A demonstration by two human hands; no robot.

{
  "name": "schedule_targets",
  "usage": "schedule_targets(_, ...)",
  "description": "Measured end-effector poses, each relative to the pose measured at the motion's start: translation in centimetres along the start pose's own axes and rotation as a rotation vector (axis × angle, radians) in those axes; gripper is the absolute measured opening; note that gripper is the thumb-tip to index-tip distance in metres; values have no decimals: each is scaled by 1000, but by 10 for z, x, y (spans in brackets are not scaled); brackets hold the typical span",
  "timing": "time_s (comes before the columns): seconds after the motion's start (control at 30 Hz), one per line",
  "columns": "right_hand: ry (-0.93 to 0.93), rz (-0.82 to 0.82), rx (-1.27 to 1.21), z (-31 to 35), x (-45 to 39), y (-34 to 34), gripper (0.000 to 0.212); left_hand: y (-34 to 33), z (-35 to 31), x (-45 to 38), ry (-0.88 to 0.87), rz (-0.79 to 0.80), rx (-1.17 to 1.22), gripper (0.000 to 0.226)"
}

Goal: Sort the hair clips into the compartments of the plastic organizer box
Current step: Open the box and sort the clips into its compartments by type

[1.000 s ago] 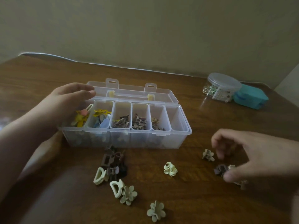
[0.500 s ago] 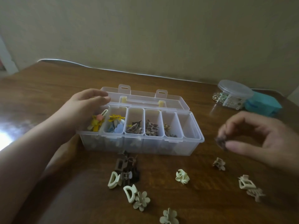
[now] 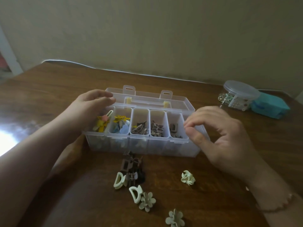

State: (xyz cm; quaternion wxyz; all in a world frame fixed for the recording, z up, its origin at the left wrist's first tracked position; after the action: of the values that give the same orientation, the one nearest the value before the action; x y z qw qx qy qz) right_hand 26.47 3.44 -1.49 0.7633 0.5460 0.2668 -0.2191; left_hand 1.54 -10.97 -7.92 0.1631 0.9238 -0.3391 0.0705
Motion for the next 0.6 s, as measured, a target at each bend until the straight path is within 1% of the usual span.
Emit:
schedule_targets(0.07,-11,16,-48,4,3,0,19,0,0,0,1,-4,0,56)
schedule_targets(0.2,-55,125,-57,4,8,-11,24,0,0,0,1,-5,-2,56)
schedule_targets(0.3,-68,169,-54,4,8,-14,36,0,0,-1,0,-3,-3,56)
schedule_targets(0.4,-46,214,37,3,9,-15,50,0,1,-1,2,2,-8,56)
schedule_targets(0.47,-36,237,87,1,9,-15,53,0,0,-1,-4,1,-6,56)
schedule_targets(0.53,-32,214,77,-1,9,-7,51,0,-1,-1,-12,-7,-1,54)
schedule_targets(0.6,-71,131,28,-5,9,12,43,0,-2,-1,-13,-5,-3,53)
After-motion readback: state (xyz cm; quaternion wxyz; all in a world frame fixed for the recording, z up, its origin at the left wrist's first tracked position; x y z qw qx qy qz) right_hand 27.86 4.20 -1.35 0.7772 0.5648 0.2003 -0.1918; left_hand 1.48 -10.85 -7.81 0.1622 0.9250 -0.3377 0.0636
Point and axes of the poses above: each hand's wrist, its own x-axis away from the middle knuckle, its own y-axis out of the back of the hand, z = x × y, the point moved 8 cm from there along -x, towards the middle knuckle, and after that the axes turned 11 degrees about y, right-handed, at the moved point
